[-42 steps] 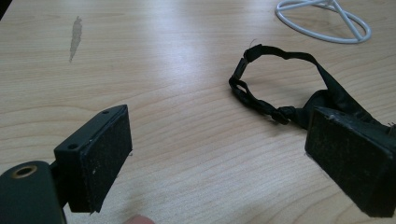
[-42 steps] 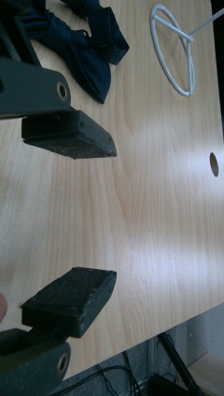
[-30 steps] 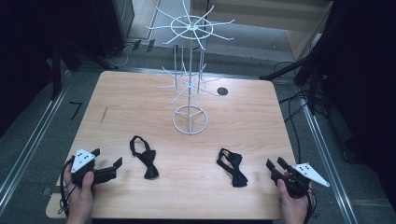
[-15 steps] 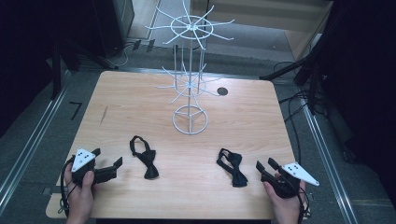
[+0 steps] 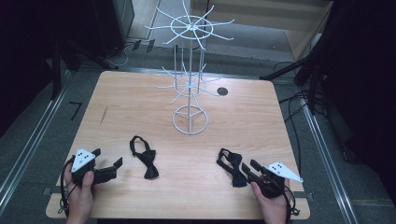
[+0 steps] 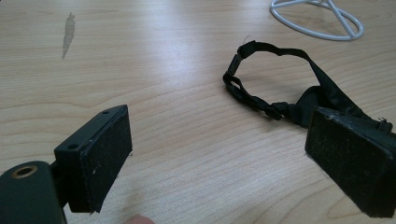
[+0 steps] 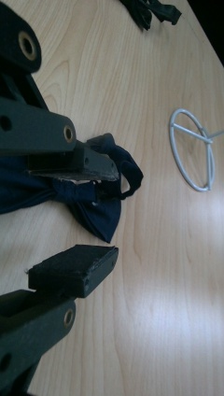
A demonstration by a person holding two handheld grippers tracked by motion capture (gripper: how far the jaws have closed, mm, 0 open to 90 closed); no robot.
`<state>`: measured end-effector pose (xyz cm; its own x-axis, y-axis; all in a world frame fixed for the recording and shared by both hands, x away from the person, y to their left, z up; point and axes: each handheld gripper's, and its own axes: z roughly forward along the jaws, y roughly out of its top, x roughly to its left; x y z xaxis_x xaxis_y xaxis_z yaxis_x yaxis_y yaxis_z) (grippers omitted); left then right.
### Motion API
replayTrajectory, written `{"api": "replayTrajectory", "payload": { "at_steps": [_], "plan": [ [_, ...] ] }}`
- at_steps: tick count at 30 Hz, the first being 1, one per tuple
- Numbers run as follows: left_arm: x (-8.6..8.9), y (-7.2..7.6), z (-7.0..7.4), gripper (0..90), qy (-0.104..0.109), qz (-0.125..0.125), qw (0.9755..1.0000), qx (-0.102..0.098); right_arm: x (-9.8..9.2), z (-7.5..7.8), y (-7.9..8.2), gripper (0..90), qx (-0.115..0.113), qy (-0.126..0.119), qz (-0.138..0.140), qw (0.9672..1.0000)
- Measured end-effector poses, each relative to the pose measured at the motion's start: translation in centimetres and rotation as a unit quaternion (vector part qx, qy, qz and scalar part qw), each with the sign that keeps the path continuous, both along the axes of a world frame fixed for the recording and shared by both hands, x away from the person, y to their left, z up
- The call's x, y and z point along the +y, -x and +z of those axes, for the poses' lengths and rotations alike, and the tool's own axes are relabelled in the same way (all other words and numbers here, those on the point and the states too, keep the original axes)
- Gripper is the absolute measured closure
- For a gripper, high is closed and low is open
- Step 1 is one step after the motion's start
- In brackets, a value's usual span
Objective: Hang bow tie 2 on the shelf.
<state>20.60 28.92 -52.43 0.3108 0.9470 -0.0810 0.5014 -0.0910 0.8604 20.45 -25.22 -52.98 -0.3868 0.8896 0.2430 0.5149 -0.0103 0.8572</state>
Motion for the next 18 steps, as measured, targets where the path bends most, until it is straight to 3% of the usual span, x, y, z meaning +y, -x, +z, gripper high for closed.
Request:
{"api": "replayTrajectory", "payload": {
  "at_steps": [2,13,18],
  "plan": [
    [0.0,0.0,0.0,8.1,0.001,-0.001,1.0,-0.003,0.7,-0.4,-0.3,55.9,0.014,0.011,0.002,0.9998],
    [0.0,0.0,0.0,8.1,0.0,-0.002,1.0,-0.001,1.6,-1.3,-1.1,54.4,0.044,0.017,0.007,0.9989],
    [-0.1,0.1,0.0,8.1,-0.005,-0.004,1.0,0.0,1.9,-2.0,-1.3,53.7,0.07,0.027,0.017,0.997]
  ]
}}
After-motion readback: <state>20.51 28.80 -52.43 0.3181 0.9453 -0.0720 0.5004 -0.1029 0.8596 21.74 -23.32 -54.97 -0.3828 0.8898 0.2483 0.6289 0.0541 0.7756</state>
